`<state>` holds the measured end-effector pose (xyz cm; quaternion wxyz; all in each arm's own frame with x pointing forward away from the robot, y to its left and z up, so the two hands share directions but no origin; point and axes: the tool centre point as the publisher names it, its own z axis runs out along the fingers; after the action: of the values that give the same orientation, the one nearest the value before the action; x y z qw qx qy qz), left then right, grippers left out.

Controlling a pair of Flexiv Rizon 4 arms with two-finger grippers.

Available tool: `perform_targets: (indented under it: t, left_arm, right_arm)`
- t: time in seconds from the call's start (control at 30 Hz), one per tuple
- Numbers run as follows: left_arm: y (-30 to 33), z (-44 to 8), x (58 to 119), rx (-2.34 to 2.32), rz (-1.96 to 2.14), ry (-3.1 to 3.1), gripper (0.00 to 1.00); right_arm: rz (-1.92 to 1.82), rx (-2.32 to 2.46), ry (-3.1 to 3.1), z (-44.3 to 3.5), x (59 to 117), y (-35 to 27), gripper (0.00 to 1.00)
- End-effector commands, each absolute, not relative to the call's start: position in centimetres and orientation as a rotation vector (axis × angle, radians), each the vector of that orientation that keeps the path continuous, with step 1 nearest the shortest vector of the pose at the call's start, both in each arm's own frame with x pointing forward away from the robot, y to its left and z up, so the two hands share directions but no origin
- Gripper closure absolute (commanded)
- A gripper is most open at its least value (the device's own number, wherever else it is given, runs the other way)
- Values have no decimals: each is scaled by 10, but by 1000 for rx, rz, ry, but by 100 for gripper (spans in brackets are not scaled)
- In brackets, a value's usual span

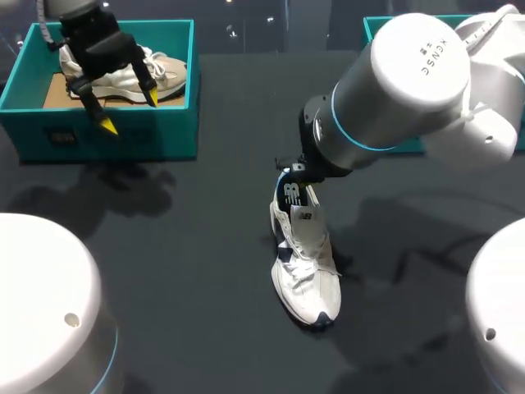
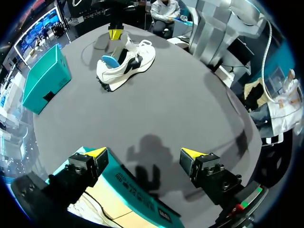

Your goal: Take the shoe out of the shoebox, open the shoe tongue, remove and reinsert the insole, then place the shoe into the shoebox

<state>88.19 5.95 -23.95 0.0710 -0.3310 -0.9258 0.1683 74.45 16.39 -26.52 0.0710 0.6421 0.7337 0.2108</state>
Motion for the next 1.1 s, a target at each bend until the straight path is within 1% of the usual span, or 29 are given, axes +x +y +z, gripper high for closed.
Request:
perform_targets:
  t: [0.03,0.23,0.57,0.77,1.1]
  left_arm:
    - [66,-240,889,-969,511,-2785,0]
    - [71,-242,893,-933,516,-2784,0]
    - [71,-242,893,-933,516,-2784,0]
    - [71,-242,893,-933,516,-2784,0]
    - [71,-242,893,-933,516,-2784,0]
  right_arm:
    - [629,1936,2197,-282,755,180,100]
    - [627,1917,2195,-293,760,192,100]
    - [627,1917,2195,-293,760,192,100]
    - [648,1906,2222,-327,769,191,100]
    - [616,1860,2245,-355,781,191,100]
